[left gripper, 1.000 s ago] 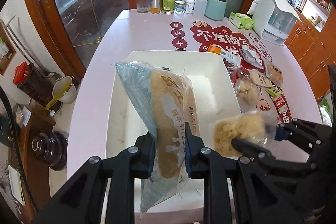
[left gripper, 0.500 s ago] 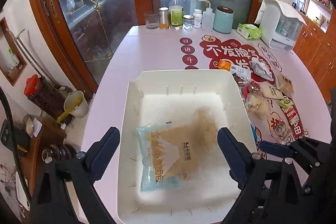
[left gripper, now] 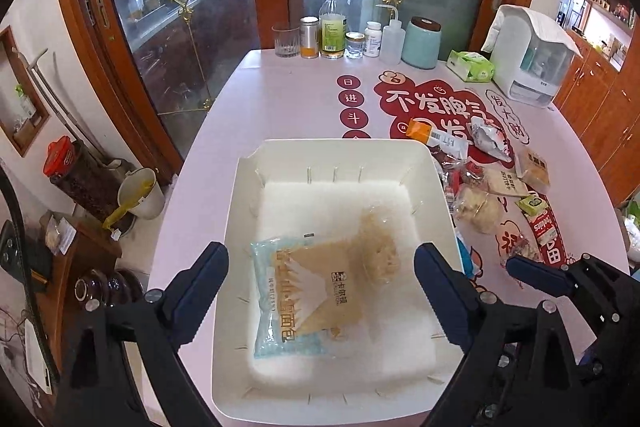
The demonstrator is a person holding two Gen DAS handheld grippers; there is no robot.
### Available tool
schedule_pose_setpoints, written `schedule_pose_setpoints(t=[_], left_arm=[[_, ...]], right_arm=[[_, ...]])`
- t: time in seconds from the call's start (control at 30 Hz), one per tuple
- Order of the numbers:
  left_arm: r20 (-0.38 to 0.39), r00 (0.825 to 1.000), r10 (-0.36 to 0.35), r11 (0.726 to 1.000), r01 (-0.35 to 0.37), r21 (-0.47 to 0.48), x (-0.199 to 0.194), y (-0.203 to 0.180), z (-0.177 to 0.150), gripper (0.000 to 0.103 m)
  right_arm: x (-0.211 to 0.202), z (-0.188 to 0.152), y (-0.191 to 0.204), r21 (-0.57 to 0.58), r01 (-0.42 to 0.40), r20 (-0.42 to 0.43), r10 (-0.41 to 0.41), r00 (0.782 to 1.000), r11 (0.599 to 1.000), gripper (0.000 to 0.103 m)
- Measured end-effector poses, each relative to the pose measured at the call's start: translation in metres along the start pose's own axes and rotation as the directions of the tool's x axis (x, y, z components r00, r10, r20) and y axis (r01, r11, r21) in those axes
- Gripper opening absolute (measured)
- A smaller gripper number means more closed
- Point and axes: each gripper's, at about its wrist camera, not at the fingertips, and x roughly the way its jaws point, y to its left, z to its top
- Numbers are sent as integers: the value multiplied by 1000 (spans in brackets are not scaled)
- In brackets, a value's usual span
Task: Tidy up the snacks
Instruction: 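Lower the bags into the white tray and open both tools, then move both open tools back over the snack pile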
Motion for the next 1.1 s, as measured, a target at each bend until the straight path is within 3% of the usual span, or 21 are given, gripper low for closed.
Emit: schedule_pose_setpoints(t=[0.7,1.1], left_arm=[[-10,1000,24,1000,-24,5,-9,-42,-5,93],[23,999,-41,998,39,56,-12,-124,16,93]], right_arm=[[-8,-19,-33,-23,-100,-19,99,995,995,64],[-40,-35,-132,55,11,39,-13,999,998,63]])
